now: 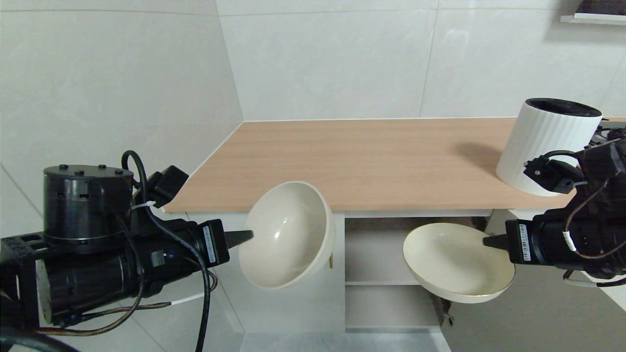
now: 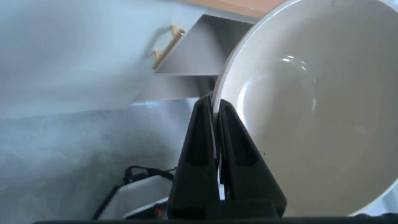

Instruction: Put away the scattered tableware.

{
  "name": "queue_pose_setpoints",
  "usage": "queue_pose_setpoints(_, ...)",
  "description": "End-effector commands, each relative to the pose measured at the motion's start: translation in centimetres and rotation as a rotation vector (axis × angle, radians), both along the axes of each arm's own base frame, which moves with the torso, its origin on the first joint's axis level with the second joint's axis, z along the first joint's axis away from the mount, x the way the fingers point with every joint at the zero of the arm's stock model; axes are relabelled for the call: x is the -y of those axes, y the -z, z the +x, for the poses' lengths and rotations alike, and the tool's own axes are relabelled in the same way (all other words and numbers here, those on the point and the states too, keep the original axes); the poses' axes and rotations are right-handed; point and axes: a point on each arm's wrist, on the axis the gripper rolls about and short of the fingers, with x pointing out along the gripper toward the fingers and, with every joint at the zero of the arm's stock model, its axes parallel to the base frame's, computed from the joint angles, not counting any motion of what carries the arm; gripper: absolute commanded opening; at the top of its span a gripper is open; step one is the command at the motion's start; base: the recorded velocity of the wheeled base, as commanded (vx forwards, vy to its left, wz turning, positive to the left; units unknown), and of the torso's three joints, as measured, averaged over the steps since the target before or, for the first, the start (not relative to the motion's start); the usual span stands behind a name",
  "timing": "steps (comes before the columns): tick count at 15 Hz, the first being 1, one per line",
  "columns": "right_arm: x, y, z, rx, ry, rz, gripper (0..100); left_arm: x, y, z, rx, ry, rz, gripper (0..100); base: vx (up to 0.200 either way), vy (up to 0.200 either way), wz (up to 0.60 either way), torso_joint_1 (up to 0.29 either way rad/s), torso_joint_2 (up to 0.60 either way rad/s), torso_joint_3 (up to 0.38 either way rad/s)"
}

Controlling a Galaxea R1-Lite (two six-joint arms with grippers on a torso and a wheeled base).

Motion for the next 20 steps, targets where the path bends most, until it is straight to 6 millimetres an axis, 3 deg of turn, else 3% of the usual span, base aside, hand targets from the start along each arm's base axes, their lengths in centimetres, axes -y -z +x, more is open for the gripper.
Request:
queue_pose_setpoints(1, -0.2, 0.5, 0.4, -0.022, -0.002, -0.01, 0, 0.1, 0.4, 0.2, -0.012, 0.004, 0.01, 0, 0.0, 0.0, 0.0, 0.0, 0.0, 0.0)
queue_pose_setpoints(9, -0.8, 2.1, 1.9, -0.066, 0.008, -0.032, 0, 0.3, 0.8, 0.4, -0.029, 0.011, 0.017, 0, 0.0, 0.0, 0.0, -0.006, 0.01, 0.007)
queue_pose_setpoints(20, -0.7, 2.3, 2.2, -0.044, 0.015, -0.021, 0, 0.5, 1.0, 0.4, -0.036, 0.02, 0.02, 0, 0.0, 0.0, 0.0, -0.193, 0.45, 0.255)
